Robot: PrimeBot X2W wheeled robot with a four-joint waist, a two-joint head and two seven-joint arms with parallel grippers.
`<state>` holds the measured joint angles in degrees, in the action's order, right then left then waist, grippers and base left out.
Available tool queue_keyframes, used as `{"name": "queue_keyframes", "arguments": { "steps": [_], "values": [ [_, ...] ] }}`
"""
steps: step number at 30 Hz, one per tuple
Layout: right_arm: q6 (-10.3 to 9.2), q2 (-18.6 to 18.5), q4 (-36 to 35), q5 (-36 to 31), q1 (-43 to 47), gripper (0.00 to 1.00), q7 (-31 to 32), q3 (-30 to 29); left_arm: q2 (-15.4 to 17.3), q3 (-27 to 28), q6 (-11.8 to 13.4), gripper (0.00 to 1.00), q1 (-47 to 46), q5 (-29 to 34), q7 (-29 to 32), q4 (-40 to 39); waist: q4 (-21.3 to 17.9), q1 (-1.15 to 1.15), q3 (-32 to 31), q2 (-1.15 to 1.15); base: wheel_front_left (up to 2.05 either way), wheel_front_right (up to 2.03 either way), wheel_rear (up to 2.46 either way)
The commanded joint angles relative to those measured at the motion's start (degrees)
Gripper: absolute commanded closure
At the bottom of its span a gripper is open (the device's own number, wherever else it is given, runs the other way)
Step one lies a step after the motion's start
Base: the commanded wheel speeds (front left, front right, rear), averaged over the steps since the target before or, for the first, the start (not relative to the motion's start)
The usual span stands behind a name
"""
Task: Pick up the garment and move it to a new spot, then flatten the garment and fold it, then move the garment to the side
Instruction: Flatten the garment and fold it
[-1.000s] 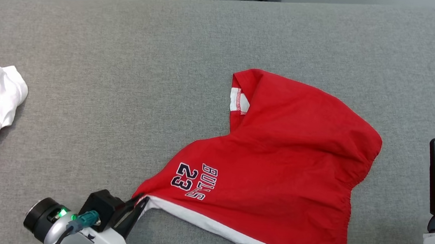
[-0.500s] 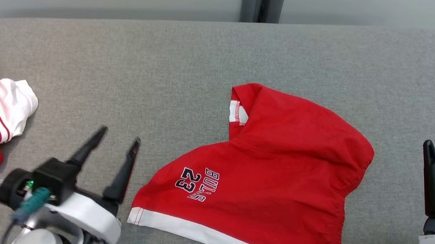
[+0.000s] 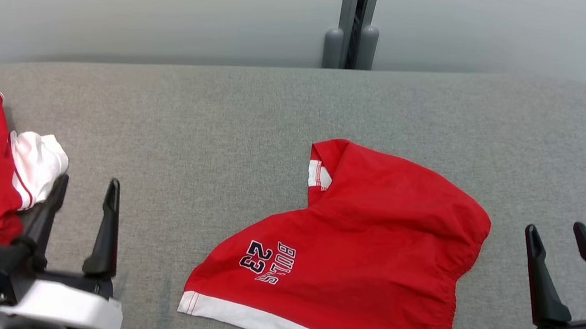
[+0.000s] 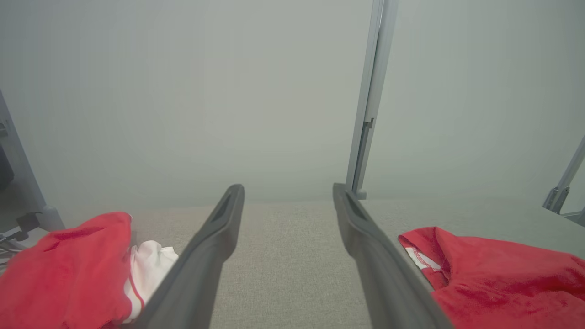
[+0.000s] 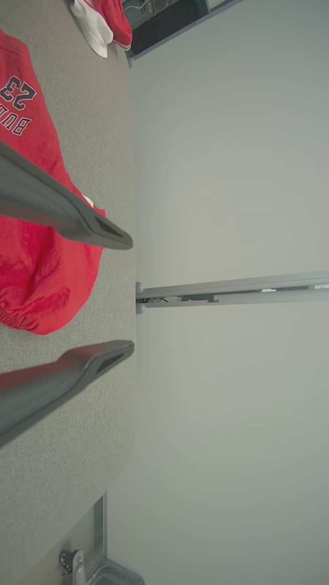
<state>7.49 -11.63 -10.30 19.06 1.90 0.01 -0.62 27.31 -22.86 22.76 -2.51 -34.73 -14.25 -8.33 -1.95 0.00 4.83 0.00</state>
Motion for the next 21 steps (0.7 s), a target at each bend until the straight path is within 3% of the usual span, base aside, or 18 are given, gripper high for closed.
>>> {"name": "queue_keyframes", "arguments": {
  "steps": [1, 21],
  "values": [
    [0.00, 0.0, -0.3, -0.5, 1.0, 0.00, 0.3, 0.1, 0.3, 0.0, 0.2, 0.00, 1.3, 0.1, -0.3, 0.0, 0.0, 0.00, -1.1, 0.00, 0.00, 0.00, 0.00],
    [0.00, 0.6, -1.4, 0.6, 3.6, 0.00, 1.9, -0.4, 1.7, -1.7, 0.4, 0.00, 4.5, -0.5, 1.9, -0.9, 0.7, 0.00, -4.0, 0.00, 0.00, 0.00, 0.00]
  ]
}}
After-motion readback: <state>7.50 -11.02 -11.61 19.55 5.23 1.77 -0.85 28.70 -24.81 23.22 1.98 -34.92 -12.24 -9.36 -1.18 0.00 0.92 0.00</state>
